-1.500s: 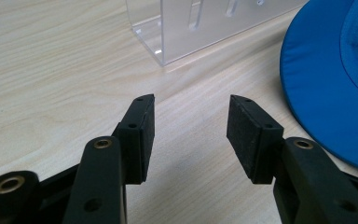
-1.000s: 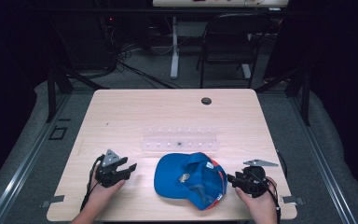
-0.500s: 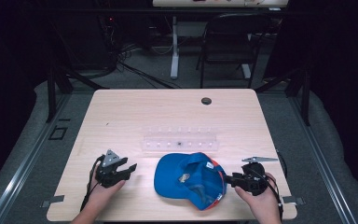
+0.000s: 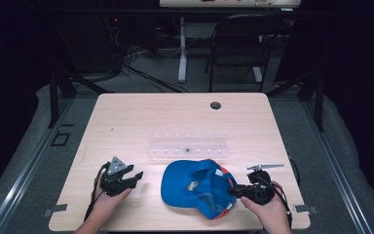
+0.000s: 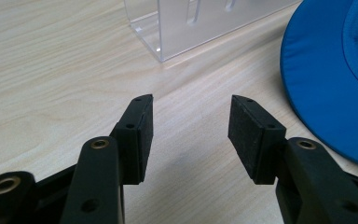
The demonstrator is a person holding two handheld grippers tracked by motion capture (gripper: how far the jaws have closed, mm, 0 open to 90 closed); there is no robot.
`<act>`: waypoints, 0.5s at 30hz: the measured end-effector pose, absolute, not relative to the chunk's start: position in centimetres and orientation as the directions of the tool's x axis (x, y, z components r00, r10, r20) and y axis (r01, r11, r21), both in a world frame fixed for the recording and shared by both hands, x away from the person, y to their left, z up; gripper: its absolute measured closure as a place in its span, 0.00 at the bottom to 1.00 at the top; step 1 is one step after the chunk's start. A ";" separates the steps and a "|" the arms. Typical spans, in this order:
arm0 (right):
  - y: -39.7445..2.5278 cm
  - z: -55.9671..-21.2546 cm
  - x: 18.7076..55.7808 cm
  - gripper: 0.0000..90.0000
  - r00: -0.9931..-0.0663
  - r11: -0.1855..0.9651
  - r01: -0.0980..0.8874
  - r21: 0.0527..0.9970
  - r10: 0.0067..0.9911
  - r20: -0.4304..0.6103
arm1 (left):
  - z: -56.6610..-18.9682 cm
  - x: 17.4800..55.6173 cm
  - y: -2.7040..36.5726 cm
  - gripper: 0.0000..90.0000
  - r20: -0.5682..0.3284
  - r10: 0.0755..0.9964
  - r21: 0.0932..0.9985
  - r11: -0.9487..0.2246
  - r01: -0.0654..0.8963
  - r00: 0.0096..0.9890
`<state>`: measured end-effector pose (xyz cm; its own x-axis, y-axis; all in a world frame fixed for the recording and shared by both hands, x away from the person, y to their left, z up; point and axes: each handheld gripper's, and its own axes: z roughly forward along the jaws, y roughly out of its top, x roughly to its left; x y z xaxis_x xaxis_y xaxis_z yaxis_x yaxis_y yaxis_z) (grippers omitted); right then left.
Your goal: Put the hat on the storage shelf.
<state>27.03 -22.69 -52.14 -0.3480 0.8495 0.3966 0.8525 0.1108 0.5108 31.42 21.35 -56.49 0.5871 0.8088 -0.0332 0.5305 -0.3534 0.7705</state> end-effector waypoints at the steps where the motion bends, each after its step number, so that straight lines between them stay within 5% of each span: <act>1: -22.6 -52.3 27.1 0.68 -0.348 0.115 0.858 0.501 0.848 0.399 | -56.5 31.4 21.3 0.57 -0.033 0.808 0.770 -0.355 0.530 0.588; 15: -22.0 -53.2 27.9 0.70 -0.339 0.097 0.882 0.462 0.811 0.477 | -56.5 31.4 21.4 0.57 -0.029 0.809 0.770 -0.357 0.529 0.588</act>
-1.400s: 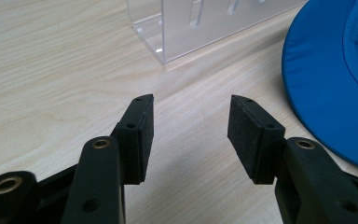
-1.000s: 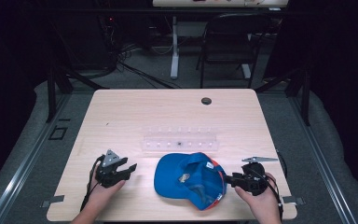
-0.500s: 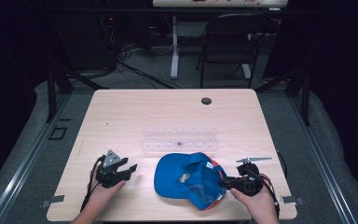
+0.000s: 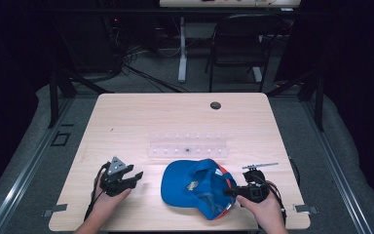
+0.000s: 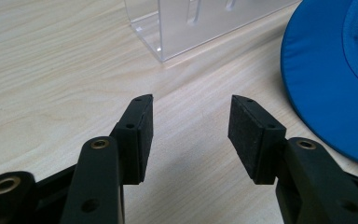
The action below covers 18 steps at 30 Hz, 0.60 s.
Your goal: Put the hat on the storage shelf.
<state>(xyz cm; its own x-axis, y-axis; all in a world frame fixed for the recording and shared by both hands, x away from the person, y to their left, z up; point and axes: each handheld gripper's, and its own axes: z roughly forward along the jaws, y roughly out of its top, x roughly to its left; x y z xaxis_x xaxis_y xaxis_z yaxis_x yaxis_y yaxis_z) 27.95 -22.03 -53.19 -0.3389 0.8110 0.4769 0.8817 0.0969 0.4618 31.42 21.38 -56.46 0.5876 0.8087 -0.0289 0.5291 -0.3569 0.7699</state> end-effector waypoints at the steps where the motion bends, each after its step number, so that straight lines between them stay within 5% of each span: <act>1: -22.1 -53.1 27.9 0.71 -0.339 0.095 0.883 0.459 0.806 0.486 | -56.4 31.4 21.4 0.56 -0.029 0.809 0.770 -0.356 0.529 0.587; 18: -22.2 -52.5 28.1 0.86 -0.319 0.079 0.899 0.430 0.792 0.521 | -56.4 31.3 21.2 0.56 -0.004 0.804 0.767 -0.379 0.518 0.594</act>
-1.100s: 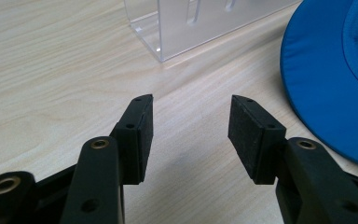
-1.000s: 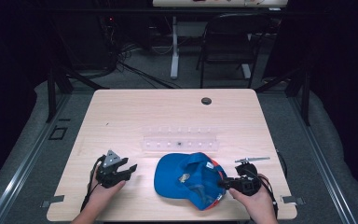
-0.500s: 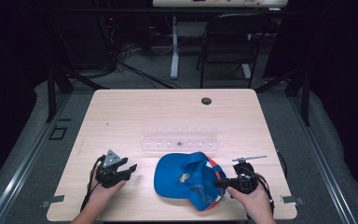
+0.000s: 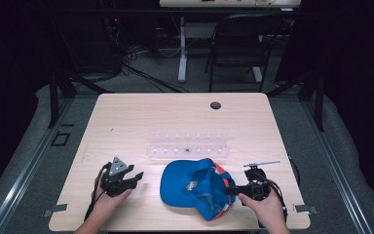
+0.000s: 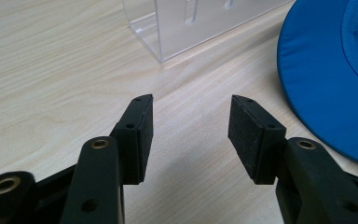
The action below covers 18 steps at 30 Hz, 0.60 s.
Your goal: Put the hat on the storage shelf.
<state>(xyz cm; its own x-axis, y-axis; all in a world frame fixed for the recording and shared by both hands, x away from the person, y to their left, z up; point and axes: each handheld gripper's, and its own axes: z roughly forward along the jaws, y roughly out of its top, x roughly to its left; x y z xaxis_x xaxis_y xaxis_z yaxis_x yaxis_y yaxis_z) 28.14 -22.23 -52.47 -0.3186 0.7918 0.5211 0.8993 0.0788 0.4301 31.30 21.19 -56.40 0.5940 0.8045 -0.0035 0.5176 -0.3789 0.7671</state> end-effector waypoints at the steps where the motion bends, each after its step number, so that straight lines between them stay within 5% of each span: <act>1: -22.2 -52.5 28.2 0.86 -0.317 0.080 0.900 0.428 0.795 0.517 | -56.4 31.3 21.2 0.57 -0.006 0.806 0.767 -0.376 0.519 0.592; 18: -22.9 -51.6 29.2 0.86 -0.297 0.063 0.921 0.385 0.754 0.586 | -56.4 31.3 21.2 0.56 -0.004 0.806 0.767 -0.378 0.519 0.592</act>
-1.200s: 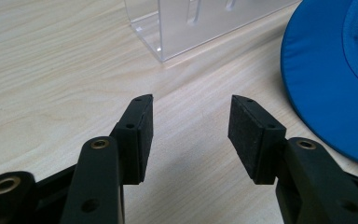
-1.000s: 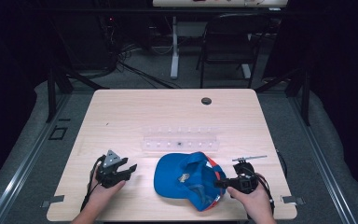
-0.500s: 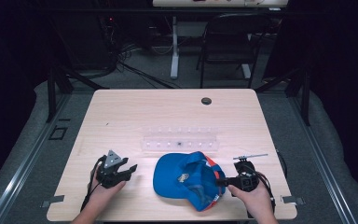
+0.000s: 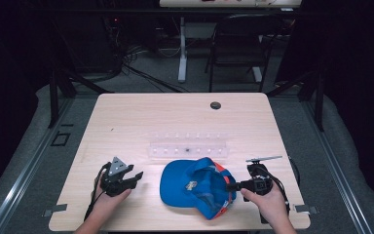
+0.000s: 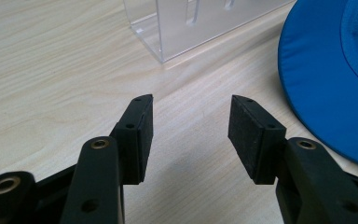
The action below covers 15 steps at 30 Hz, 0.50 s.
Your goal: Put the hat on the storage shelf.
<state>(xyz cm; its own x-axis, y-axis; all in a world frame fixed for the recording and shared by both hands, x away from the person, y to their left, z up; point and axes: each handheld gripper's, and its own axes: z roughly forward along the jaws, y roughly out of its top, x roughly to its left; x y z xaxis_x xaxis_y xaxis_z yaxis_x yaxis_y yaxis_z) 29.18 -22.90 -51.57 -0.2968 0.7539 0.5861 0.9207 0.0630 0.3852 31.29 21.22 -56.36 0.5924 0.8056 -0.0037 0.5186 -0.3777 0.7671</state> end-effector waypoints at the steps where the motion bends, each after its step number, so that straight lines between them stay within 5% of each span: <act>1: -22.9 -51.5 29.2 0.86 -0.296 0.066 0.924 0.377 0.747 0.595 | -56.4 31.3 21.2 0.56 -0.004 0.806 0.767 -0.378 0.519 0.592; 15: -22.1 -51.3 29.2 0.86 -0.306 0.084 0.926 0.369 0.741 0.598 | -56.4 31.3 21.2 0.56 -0.003 0.806 0.767 -0.378 0.519 0.592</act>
